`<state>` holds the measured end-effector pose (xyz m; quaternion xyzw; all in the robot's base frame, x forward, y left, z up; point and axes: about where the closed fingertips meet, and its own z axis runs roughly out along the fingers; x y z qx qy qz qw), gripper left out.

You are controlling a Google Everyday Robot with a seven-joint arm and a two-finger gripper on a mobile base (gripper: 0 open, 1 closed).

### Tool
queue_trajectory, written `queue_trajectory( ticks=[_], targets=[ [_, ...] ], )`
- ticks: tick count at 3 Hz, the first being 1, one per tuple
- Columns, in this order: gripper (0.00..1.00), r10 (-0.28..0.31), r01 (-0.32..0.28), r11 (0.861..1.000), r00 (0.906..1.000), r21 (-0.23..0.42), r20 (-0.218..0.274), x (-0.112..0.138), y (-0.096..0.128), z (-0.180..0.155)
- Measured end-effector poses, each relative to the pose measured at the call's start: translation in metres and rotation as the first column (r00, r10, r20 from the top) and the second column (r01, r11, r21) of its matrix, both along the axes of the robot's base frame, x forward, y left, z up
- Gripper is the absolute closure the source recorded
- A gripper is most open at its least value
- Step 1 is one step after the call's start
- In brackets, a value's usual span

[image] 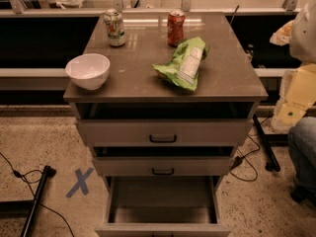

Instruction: Place green rice chip bag into bottom drawer

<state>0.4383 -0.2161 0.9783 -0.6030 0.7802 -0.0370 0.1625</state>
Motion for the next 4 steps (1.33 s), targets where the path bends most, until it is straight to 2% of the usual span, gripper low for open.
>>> queue_trajectory(
  ticks=[1,2,3,4],
  targets=[
    [0.0,0.0,0.0,1.0,1.0,0.0,0.0,0.0,0.0,0.0],
    [0.0,0.027,-0.027,0.999,0.9996,-0.022,0.001,0.007,0.006,-0.006],
    [0.0,0.137,-0.133,0.988,0.9893,-0.073,0.05,0.041,0.011,-0.021],
    [0.0,0.276,-0.255,0.954,0.9525,-0.157,0.128,0.088,0.007,-0.025]
  ],
)
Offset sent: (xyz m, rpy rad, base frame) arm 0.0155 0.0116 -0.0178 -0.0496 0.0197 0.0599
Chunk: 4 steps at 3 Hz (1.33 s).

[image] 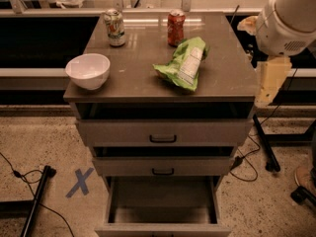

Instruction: Place green rice chip bag into bottom drawer

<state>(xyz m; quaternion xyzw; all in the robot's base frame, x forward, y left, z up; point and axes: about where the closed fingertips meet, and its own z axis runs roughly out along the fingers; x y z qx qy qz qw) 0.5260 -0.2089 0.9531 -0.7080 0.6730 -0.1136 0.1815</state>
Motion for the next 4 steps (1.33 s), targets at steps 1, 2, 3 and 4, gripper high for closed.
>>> queue_trajectory(
  ticks=[1,2,3,4],
  targets=[
    [0.0,0.212,-0.196,0.964,0.9747,-0.179,0.071,0.04,0.012,-0.003],
    [0.0,0.209,-0.195,0.966,0.9757,-0.172,0.067,0.037,0.012,-0.003],
    [0.0,0.244,-0.218,0.952,0.9646,-0.217,0.101,0.043,0.012,0.006],
    [0.0,0.409,-0.362,0.869,0.9088,-0.336,0.08,0.079,0.018,0.011]
  ],
)
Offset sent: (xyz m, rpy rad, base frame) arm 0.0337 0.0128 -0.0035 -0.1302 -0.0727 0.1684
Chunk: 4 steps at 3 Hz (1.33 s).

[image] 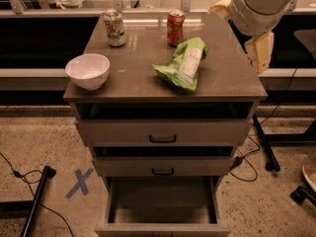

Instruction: Place green rice chip bag into bottom drawer

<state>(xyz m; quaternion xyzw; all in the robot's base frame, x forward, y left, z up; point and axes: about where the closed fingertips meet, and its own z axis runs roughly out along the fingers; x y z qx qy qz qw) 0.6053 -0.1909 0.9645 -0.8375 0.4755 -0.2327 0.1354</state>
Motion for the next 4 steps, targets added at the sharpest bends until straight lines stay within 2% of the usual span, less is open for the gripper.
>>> queue_trajectory(
  ticks=[1,2,3,4],
  targets=[
    [0.0,0.131,-0.136,0.984,0.9902,-0.111,-0.047,0.031,0.003,-0.014],
    [0.0,0.226,-0.25,0.96,0.9582,-0.128,-0.176,0.056,-0.004,-0.045],
    [0.0,0.337,-0.347,0.938,0.9096,0.001,-0.242,0.058,0.006,-0.069],
    [0.0,0.373,-0.37,0.927,0.8972,0.059,-0.236,0.058,0.02,-0.07]
  ],
)
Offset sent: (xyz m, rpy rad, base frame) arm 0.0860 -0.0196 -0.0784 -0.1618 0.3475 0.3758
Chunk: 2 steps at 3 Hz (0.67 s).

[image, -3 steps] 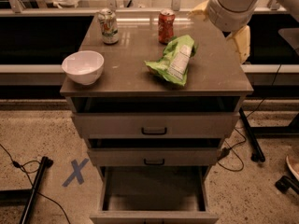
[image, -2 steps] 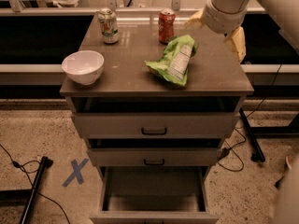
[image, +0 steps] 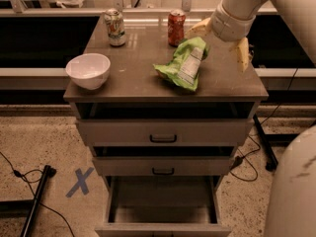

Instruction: Place green rice chip bag into bottom drawer

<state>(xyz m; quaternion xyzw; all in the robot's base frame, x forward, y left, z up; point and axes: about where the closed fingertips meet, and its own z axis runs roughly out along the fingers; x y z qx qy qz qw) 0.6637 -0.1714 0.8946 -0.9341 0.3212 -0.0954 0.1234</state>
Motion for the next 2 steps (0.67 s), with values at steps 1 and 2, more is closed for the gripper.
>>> queue_trajectory(
  ticks=[1,2],
  targets=[
    [0.0,0.059,-0.06,0.997,0.998,-0.05,-0.022,0.001,0.015,-0.016],
    [0.0,0.132,-0.135,0.98,0.9908,-0.144,-0.028,0.009,0.034,-0.043]
  ],
)
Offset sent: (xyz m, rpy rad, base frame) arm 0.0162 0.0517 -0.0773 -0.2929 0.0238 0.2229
